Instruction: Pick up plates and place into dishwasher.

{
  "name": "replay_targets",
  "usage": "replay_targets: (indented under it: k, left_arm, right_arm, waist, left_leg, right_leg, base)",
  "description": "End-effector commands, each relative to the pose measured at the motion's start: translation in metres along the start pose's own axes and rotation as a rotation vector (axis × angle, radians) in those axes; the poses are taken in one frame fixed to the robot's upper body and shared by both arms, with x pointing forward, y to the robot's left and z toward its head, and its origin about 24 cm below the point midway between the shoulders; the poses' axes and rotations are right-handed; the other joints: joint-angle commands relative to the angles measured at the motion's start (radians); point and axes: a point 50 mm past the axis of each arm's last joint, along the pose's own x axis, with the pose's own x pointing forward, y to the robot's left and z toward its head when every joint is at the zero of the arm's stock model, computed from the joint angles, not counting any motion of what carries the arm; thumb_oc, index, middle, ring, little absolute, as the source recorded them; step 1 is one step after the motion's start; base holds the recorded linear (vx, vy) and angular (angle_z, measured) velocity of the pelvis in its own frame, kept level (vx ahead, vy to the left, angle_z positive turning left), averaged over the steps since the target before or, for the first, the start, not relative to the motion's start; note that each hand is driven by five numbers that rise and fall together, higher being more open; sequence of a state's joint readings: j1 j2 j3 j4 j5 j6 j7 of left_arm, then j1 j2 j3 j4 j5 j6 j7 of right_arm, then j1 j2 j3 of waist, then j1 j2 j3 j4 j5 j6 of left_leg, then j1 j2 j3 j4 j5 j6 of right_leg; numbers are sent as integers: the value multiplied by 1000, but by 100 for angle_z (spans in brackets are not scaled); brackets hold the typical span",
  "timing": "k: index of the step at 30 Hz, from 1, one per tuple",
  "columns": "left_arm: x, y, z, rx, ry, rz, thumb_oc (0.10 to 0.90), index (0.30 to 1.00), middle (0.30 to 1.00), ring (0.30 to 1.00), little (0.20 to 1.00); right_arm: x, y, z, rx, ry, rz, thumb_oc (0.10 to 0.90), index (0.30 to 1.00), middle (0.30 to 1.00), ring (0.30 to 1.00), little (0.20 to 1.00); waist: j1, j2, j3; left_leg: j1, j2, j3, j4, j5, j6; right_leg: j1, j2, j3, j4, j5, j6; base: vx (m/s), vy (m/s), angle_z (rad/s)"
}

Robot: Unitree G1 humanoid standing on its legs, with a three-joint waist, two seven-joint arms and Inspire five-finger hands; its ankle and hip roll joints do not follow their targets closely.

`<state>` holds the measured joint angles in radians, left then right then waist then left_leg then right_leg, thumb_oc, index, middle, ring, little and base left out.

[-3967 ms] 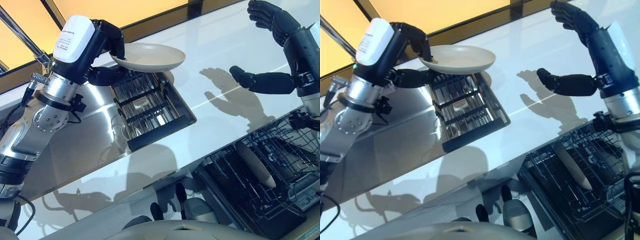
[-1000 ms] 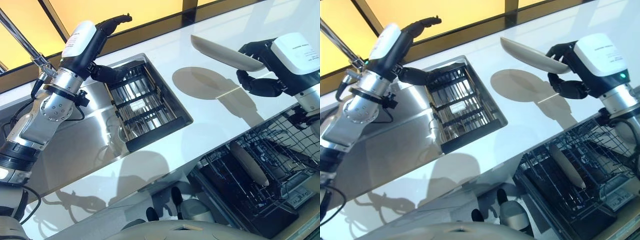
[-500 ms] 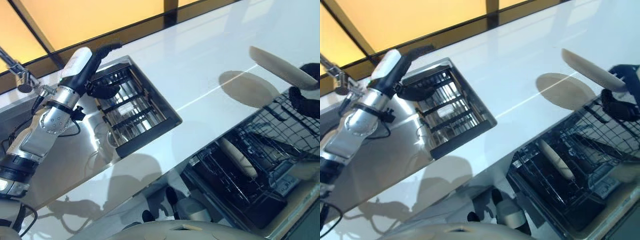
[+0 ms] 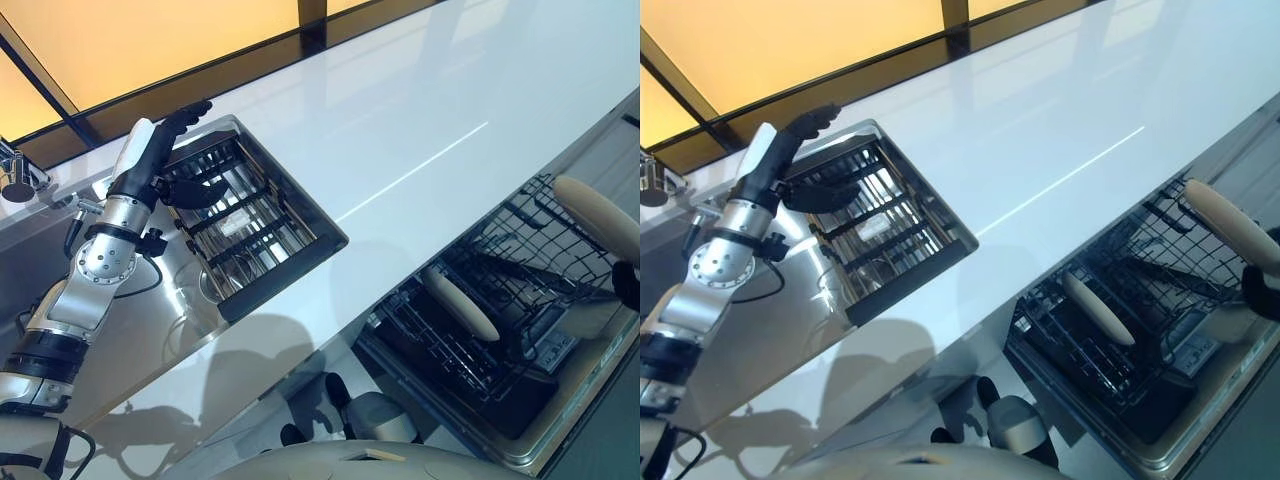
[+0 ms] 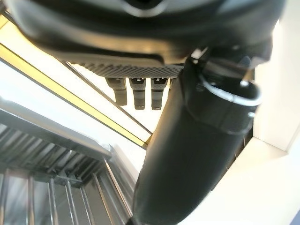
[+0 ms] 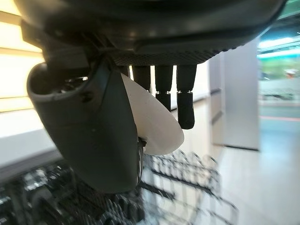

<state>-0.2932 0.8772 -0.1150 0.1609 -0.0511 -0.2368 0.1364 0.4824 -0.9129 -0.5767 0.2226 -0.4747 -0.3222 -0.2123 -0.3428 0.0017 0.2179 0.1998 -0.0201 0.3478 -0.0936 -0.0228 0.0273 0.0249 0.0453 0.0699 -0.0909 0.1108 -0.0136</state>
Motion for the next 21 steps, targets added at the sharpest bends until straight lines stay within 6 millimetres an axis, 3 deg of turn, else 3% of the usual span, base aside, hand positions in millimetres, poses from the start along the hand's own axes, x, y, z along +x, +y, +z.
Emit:
replay_targets:
  k: [1, 8, 21]
  left_arm:
    - [18, 50, 26, 23, -131, 203, 800, 900, 900, 900, 900]
    - [22, 47, 41, 41, -199, 185, 800, 900, 900, 900, 900]
    - [35, 29, 61, 11, -282, 125, 800, 900, 900, 900, 900]
  right_arm:
    - [22, -57, 7, 21, -54, -247, 100, 300, 300, 300, 200]
    - [28, -18, 18, 145, -75, 18, 100, 300, 300, 300, 200]
    - [63, 23, 47, 191, -86, 274, 100, 300, 300, 300, 200]
  waist:
    - [-2, -13, -86]
    - [11, -12, -84]
    - [70, -1, -86]
  left_leg:
    - [-21, 16, -8, 20, -26, -10]
    - [-26, 17, -14, 20, -23, -11]
    - [-30, 19, -31, 25, -20, -17]
  right_leg:
    - [13, -15, -67, 52, -60, 143]
    - [12, -17, -74, 50, -61, 139]
    - [22, -29, -93, 46, -61, 132]
  base:
    - [-12, -13, -5]
    - [-3, -4, -1]
    - [0, -4, 4]
